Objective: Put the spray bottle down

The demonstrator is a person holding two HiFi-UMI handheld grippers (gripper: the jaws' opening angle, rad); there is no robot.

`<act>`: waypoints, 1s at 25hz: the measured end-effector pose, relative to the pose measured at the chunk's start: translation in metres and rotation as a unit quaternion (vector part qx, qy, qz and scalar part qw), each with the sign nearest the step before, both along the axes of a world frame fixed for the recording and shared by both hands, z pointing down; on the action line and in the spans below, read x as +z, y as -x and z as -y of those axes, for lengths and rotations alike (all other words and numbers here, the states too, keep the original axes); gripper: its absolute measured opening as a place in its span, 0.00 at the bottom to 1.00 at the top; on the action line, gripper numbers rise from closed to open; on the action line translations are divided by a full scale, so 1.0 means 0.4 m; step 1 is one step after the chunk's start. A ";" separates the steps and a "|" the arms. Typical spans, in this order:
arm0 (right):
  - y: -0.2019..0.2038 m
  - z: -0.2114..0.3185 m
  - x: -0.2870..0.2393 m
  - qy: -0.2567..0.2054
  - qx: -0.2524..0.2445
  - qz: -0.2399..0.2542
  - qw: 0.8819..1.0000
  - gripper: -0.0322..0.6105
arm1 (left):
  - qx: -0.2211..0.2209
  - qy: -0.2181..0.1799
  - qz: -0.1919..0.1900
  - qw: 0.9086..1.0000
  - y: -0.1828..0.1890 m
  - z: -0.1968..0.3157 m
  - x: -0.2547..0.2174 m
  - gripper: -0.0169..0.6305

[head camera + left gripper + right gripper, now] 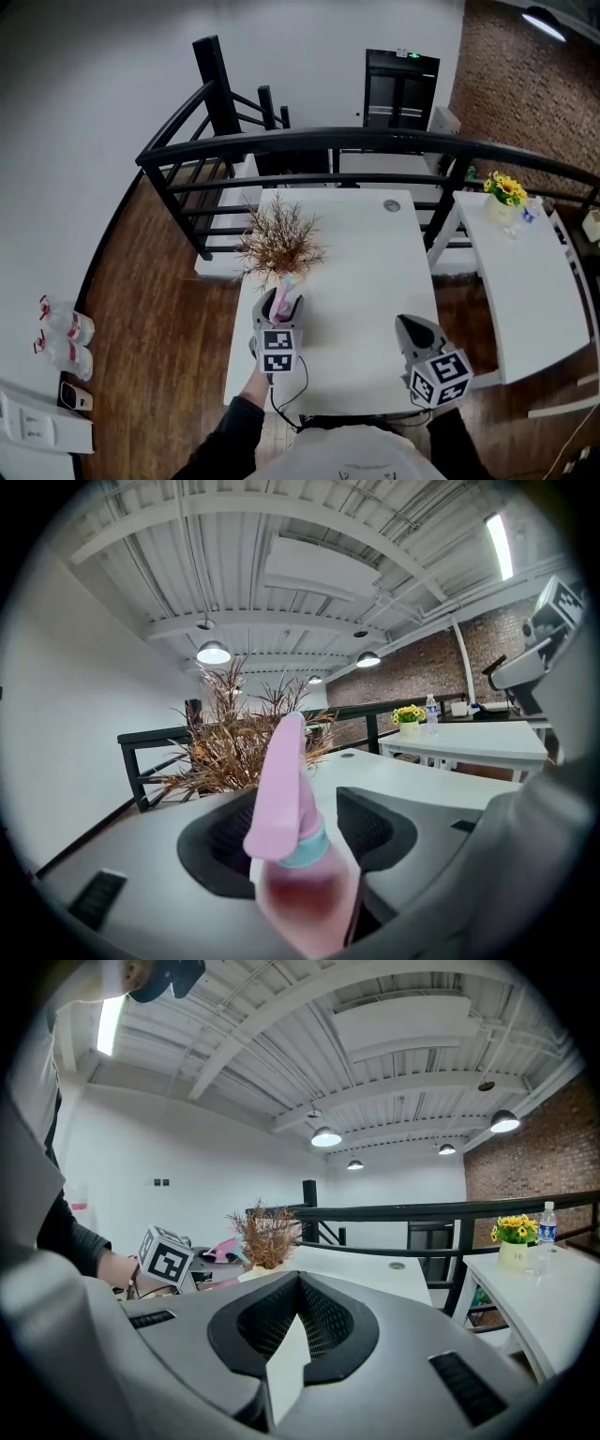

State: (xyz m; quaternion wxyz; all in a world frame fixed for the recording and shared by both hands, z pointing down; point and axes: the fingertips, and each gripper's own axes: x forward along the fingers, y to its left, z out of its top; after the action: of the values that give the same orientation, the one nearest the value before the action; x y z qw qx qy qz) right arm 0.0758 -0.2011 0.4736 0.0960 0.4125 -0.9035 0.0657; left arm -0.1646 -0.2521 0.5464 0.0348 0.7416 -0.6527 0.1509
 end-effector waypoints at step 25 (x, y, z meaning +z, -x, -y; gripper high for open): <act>0.076 0.004 -0.057 -0.019 -0.032 0.060 0.998 0.01 | 0.041 -0.036 -0.055 0.997 -0.076 -0.272 -0.201 0.02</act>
State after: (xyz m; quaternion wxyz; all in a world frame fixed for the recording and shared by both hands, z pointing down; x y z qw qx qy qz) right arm 0.0456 -0.2027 0.4506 0.0361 0.3807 -0.9214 0.0698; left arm -0.1342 -0.1434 0.4660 0.0375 0.7756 -0.6239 0.0877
